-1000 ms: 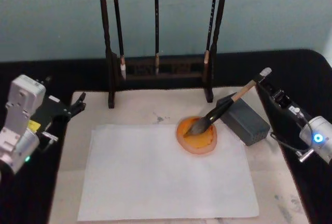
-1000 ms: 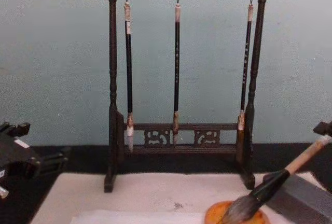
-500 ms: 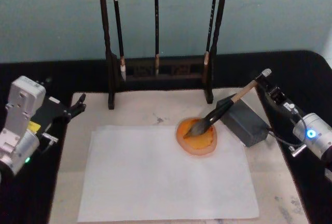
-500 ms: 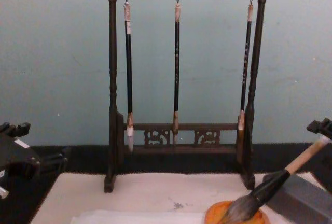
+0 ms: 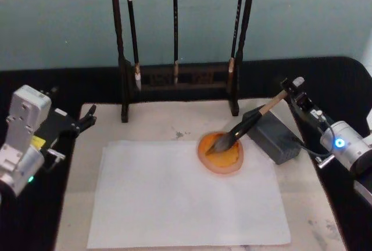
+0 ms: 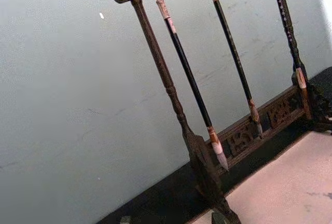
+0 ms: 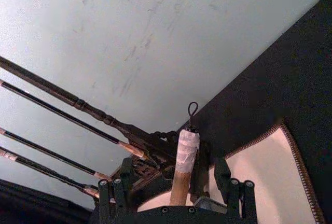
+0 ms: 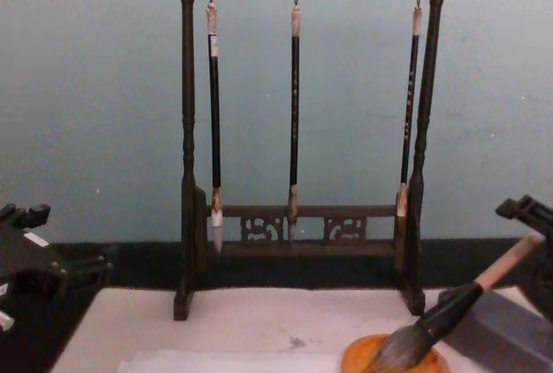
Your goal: Pick up the brush from the inkstone, write on the paper, then place the brush back to its original position.
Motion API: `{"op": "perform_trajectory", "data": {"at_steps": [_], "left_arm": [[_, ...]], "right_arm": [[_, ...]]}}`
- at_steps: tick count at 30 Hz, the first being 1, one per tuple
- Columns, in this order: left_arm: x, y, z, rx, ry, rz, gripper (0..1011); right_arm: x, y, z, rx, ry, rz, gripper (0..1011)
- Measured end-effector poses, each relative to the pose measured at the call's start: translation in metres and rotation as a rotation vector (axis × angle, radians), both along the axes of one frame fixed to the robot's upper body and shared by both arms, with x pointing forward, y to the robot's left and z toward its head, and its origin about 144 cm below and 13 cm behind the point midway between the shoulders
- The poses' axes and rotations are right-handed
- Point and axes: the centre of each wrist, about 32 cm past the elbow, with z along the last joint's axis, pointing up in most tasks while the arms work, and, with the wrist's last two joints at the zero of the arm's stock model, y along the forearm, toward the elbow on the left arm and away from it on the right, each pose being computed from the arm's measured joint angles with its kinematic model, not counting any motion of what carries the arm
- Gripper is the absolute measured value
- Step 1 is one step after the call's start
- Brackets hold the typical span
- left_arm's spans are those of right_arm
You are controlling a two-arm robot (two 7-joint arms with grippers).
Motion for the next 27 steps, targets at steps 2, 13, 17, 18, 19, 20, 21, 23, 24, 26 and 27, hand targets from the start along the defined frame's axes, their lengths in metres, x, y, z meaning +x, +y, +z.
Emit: {"op": "perform_trajectory", "data": {"at_steps": [2,13,17,18,19,20,21,23,24,26,27], "left_arm": [[0.0,0.0,0.0,0.0,0.0,0.0,1010],[0.0,0.0,0.0,0.0,0.0,0.0,1010],[0.0,0.0,0.0,0.0,0.0,0.0,1010],[0.0,0.0,0.0,0.0,0.0,0.0,1010],[0.0,0.0,0.0,0.0,0.0,0.0,1010],[0.0,0.0,0.0,0.0,0.0,0.0,1010],[0.0,0.0,0.0,0.0,0.0,0.0,1010],[0.0,0.0,0.0,0.0,0.0,0.0,1010],[0.0,0.0,0.0,0.0,0.0,0.0,1010],[0.0,0.0,0.0,0.0,0.0,0.0,1010],[0.0,0.0,0.0,0.0,0.0,0.0,1009]], "right_arm": [[0.0016,0.0005,-0.0003,0.001,0.002,-0.001,1000],[0.0091,0.001,-0.0006,-0.002,0.004,-0.004,1000],[0.0086,0.0008,-0.0008,-0.002,0.004,-0.005,1000],[0.0086,0.0009,-0.0008,-0.001,0.004,-0.005,1000],[0.0086,0.0009,-0.0007,-0.001,0.004,-0.005,1000],[0.0085,0.0008,-0.0007,-0.001,0.004,-0.005,1000],[0.0084,0.0009,-0.0006,-0.001,0.004,-0.005,995],[0.0083,0.0009,-0.0007,-0.001,0.004,-0.005,972],[0.0083,0.0008,-0.0007,-0.001,0.004,-0.005,932],[0.0082,0.0008,-0.0007,-0.001,0.004,-0.005,903],[0.0081,0.0008,-0.0007,-0.001,0.004,-0.005,860]]}}
